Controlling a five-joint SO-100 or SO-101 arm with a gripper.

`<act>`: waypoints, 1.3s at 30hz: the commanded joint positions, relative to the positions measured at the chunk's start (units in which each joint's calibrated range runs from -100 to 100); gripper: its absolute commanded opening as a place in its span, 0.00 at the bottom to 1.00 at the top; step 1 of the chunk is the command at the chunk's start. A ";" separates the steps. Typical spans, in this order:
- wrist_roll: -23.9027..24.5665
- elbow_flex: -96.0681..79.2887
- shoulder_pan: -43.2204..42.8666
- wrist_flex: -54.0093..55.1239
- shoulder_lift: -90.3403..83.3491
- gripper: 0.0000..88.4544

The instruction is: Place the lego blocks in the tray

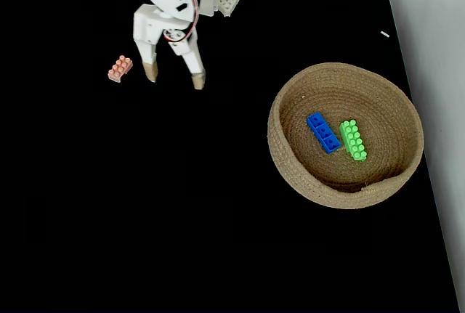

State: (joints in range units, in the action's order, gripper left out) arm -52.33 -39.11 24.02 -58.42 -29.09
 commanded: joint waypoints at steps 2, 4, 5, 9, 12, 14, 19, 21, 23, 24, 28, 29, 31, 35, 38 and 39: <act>-4.59 -7.81 11.92 3.24 -3.75 0.35; -6.01 -9.27 14.48 3.66 -3.75 0.35; -6.69 -9.91 15.55 3.66 -3.75 0.35; -9.43 -11.28 18.85 3.66 -3.24 0.35; -10.74 -10.82 20.58 3.66 -2.46 0.35; -11.14 -9.91 21.48 3.66 -1.78 0.35; -12.55 -7.45 23.87 4.24 0.80 0.35; -12.80 -6.99 24.45 5.41 2.44 0.35; -12.94 -6.36 24.78 6.32 4.41 0.35; -13.04 -5.90 24.95 6.57 5.45 0.35; -13.19 -3.35 25.52 6.65 9.23 0.34; -13.24 -2.98 25.52 6.74 10.09 0.34; -13.28 -2.62 25.36 6.82 11.38 0.33; -12.84 -3.89 24.37 9.32 12.76 0.29; -12.65 -5.53 23.79 11.15 13.10 0.25; -12.65 -5.99 23.63 11.49 13.10 0.25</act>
State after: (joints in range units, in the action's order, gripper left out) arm -65.42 -45.56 48.37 -48.44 -15.44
